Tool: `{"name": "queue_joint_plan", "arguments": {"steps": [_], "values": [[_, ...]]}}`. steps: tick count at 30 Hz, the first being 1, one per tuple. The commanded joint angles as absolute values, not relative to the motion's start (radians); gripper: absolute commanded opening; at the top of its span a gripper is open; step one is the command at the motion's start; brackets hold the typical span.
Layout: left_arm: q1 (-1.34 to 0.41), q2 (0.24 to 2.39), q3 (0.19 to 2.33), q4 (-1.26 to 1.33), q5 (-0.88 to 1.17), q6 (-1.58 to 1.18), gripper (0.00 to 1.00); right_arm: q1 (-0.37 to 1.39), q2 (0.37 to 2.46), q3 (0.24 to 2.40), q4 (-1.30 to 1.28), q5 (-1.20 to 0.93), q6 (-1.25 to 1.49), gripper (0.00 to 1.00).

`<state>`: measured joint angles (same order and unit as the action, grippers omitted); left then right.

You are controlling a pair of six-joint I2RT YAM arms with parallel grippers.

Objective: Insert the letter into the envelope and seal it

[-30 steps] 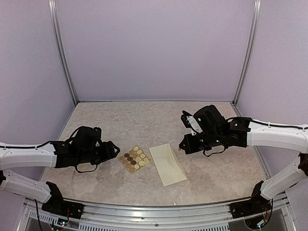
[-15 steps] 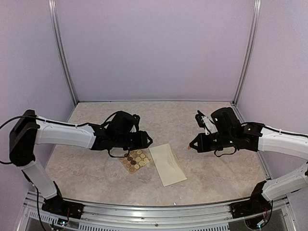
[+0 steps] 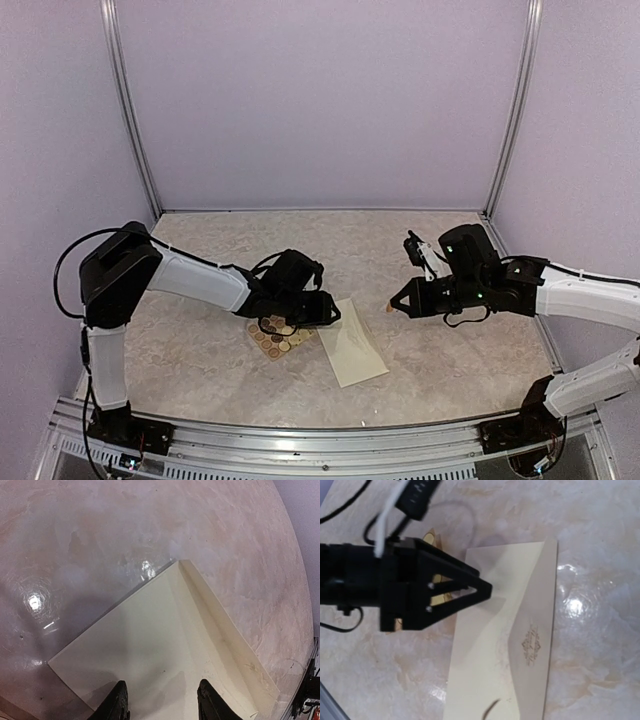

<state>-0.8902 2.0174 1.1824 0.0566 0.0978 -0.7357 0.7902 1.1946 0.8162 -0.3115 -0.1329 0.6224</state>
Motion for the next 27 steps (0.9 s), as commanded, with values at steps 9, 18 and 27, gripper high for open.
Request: {"name": "queue_joint_plan", "arguments": {"steps": [9,18,27], "values": [[-0.927,1.944,0.994,0.092,0.009,-0.765,0.41,0.782,1.192,0.814,-0.279,-0.157,0.636,0.0],[-1.066,1.782,0.818,0.089,-0.042,-0.895,0.41,0.782,1.202,0.807,-0.258,-0.183,0.647,0.0],[-1.207,1.684,0.789,0.048,-0.104,-0.994,0.41,0.781,1.199,0.795,-0.25,-0.207,0.652,0.0]]}}
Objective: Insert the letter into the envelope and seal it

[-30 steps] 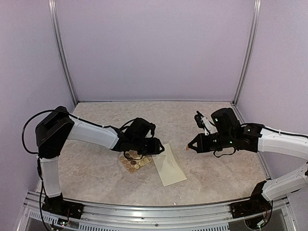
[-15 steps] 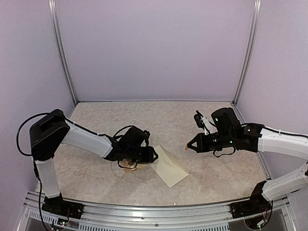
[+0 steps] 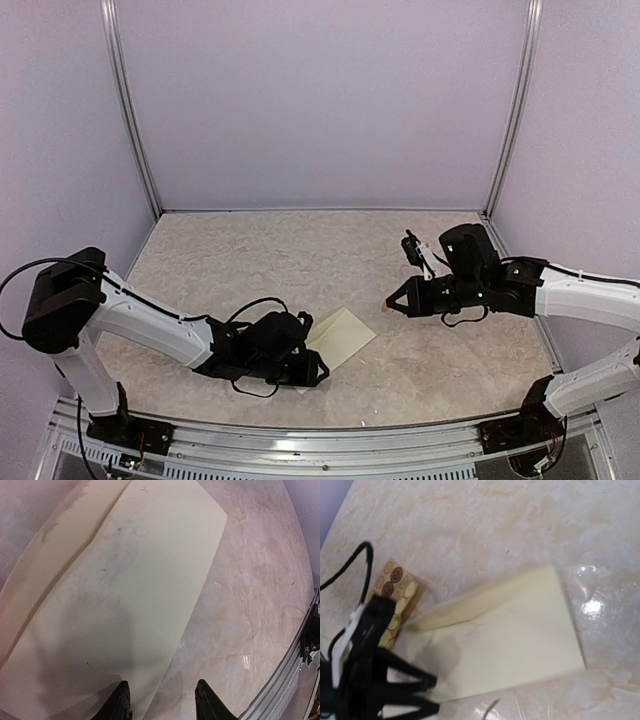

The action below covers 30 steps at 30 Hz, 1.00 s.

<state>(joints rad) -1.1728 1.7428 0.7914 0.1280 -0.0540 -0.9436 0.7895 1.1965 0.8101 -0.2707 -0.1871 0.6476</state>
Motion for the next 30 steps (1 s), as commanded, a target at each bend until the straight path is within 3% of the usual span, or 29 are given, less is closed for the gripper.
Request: {"name": "queue_joint_plan", "arguments": {"steps": [1,9,18,30], "values": [[-1.209,1.667,0.798,0.032,-0.12,-0.99,0.42,0.782,1.2,0.795,-0.25,-0.208,0.65,0.0],[-1.163,1.48,0.876,-0.102,-0.219,-0.919,0.42,0.783,1.222,0.811,-0.237,-0.25,0.617,0.0],[-1.025,1.437,0.836,-0.111,-0.206,-0.875,0.39,0.785,1.242,0.823,-0.225,-0.273,0.605,0.0],[-0.993,1.597,0.806,-0.022,-0.179,-0.861,0.17,0.808,1.295,0.858,-0.233,-0.286,0.576,0.0]]}}
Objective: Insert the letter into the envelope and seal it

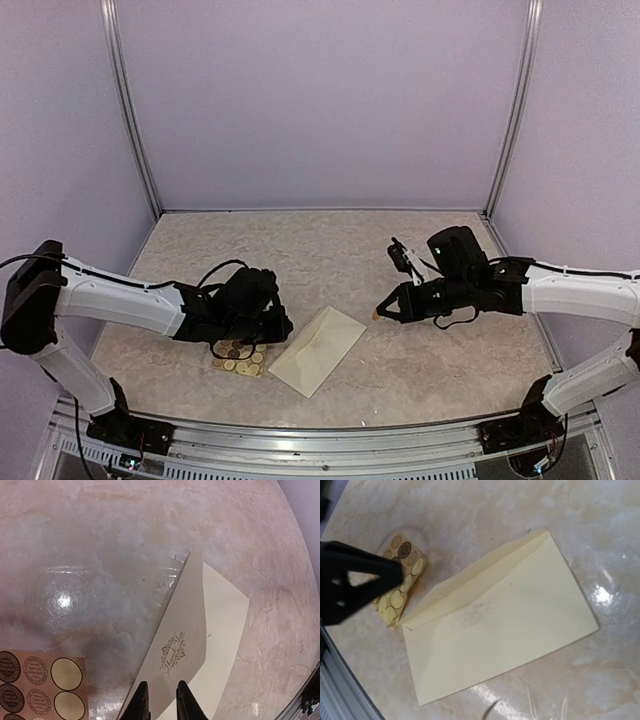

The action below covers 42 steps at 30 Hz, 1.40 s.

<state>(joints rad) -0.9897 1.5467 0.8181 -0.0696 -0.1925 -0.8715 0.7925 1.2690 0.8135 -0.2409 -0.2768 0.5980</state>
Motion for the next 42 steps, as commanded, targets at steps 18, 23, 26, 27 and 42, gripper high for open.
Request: {"name": "queue_joint_plan", "arguments": {"steps": [18,23,26,27,42], "values": [[-1.05,1.71,0.839,0.014,-0.183,-0.876,0.12,0.861,1.379,0.897,-0.216,-0.282,0.573,0.0],[-1.065,1.734,0.852,0.039,-0.176,-0.882,0.12,0.879,1.428,0.915,-0.206,-0.281,0.574,0.0],[-1.073,1.75,0.869,0.043,-0.176,-0.878,0.12,0.891,1.456,0.93,-0.209,-0.276,0.571,0.0],[-1.075,1.755,0.879,0.043,-0.176,-0.875,0.12,0.893,1.465,0.934,-0.209,-0.275,0.569,0.0],[-1.095,1.8,0.918,0.077,-0.153,-0.876,0.11,0.907,1.53,0.958,-0.213,-0.262,0.575,0.0]]}}
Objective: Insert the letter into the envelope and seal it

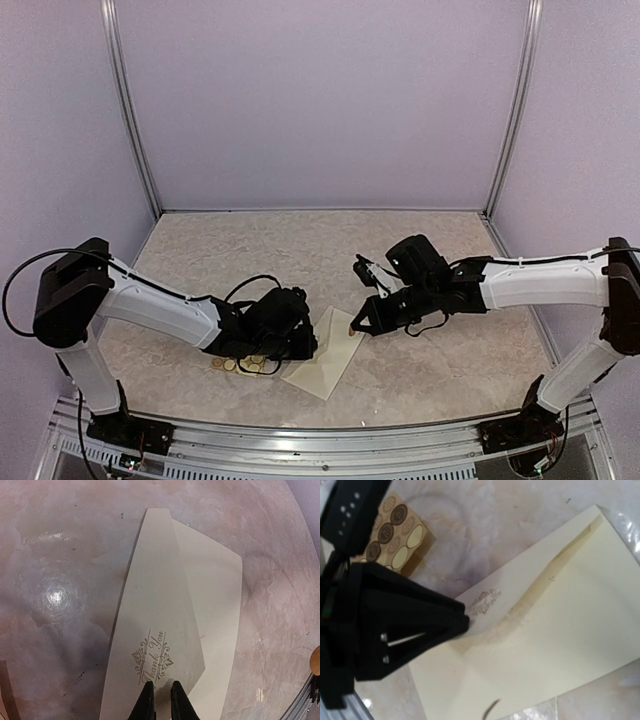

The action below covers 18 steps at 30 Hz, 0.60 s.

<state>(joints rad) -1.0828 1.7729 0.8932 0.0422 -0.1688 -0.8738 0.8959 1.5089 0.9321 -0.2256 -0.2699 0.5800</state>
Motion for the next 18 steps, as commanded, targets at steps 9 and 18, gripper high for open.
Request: {"name": "queue_joint_plan", "arguments": {"steps": [9,18], "values": [[-1.104,1.853,0.903,0.114,-0.135,-0.881,0.08,0.914,1.576,0.98,-0.238,-0.234,0.577,0.0],[-1.107,1.887,0.874,0.13,-0.126,-0.903,0.07,0.928,1.65,1.01,-0.255,-0.217,0.582,0.0]]}}
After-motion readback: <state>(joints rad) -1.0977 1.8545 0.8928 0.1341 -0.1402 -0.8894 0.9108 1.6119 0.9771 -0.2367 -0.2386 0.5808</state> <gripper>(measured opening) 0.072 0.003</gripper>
